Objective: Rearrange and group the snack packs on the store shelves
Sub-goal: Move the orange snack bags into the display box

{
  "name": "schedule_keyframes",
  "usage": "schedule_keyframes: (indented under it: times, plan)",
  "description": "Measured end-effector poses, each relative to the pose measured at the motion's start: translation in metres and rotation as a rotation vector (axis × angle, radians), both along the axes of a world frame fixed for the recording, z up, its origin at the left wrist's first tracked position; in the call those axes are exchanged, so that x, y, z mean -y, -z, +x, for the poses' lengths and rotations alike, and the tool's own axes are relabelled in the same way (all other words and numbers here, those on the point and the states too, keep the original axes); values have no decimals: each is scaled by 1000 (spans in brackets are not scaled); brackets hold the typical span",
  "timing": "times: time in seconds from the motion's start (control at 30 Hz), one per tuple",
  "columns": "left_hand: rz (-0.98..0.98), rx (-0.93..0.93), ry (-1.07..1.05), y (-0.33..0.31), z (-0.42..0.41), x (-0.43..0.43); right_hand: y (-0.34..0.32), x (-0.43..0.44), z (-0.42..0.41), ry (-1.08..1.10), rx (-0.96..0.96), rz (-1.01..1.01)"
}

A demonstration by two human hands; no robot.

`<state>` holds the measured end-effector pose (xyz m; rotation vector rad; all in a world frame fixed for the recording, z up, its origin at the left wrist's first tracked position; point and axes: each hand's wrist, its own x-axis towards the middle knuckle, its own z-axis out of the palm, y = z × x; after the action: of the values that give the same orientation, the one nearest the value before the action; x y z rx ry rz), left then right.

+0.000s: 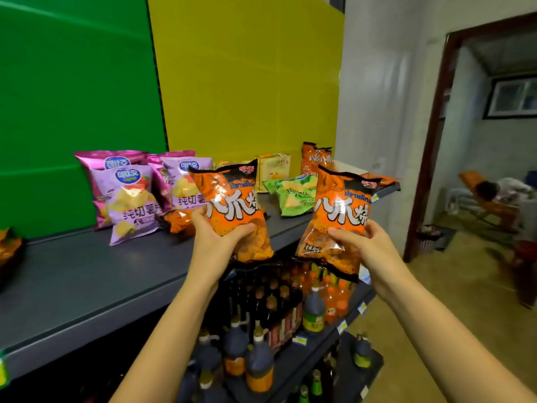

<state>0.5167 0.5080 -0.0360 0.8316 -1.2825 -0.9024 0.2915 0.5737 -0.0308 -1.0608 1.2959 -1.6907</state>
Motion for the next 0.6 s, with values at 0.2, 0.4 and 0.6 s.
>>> schedule_keyframes:
  times: [0.2, 0.4, 0.6]
  plan:
    - [-26, -6, -7, -14, -86, 70, -10, 71, -81, 7, -5, -31]
    - [-64, 9, -11, -39, -169, 137, -26, 140, -167, 22, -11, -59]
    - [-60, 21, 14, -42, -246, 184, -23, 188, -253, 39, 0, -65]
